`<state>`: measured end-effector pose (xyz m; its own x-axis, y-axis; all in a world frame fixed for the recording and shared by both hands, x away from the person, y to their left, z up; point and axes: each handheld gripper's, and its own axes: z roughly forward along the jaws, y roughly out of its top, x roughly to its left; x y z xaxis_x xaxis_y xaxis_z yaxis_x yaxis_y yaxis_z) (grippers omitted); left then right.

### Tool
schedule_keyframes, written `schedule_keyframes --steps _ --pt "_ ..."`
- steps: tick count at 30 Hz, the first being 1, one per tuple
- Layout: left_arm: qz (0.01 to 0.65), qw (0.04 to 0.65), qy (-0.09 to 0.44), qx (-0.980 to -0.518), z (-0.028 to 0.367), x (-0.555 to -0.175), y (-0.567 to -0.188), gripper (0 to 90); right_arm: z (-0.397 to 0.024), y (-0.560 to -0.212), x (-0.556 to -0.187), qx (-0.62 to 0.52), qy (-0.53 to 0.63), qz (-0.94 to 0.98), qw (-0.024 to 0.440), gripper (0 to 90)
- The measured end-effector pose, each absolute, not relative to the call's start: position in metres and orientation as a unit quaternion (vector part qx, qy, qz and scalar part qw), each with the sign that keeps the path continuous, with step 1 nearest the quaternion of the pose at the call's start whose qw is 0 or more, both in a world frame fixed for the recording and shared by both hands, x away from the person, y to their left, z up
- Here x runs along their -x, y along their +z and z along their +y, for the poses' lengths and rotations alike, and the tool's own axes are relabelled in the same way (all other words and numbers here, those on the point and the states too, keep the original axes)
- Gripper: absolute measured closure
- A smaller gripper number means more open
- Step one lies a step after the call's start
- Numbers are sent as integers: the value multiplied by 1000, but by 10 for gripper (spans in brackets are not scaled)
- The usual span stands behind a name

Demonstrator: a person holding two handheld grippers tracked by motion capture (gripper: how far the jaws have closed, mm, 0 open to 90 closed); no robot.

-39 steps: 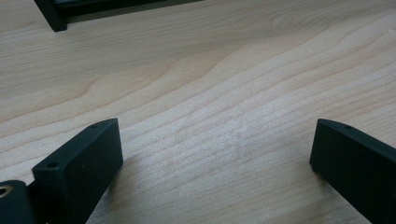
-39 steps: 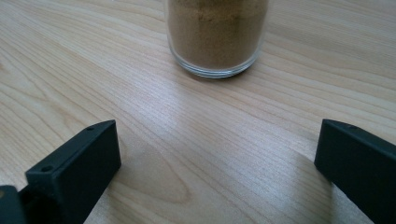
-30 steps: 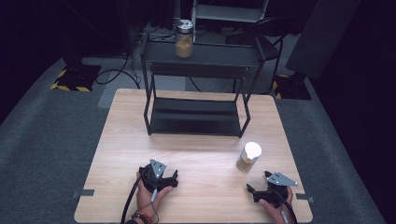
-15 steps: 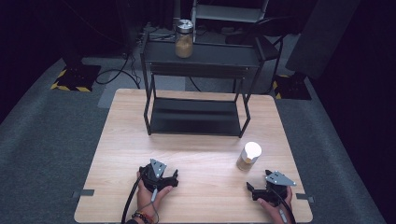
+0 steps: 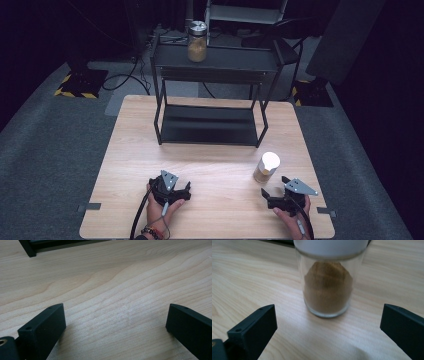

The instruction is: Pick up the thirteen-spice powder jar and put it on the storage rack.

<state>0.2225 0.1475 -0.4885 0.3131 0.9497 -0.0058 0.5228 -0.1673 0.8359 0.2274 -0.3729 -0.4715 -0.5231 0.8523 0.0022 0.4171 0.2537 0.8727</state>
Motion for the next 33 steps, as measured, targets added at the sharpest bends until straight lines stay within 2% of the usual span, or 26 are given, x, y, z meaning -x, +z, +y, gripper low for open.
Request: schedule_keyframes --steps 25,33 --pt "515 387 275 -713 148 -223 -488 20 -357 -466 -266 -401 486 734 253 27" --pt "513 388 274 -715 149 -223 -489 22 -362 -473 -273 -395 501 728 251 146"
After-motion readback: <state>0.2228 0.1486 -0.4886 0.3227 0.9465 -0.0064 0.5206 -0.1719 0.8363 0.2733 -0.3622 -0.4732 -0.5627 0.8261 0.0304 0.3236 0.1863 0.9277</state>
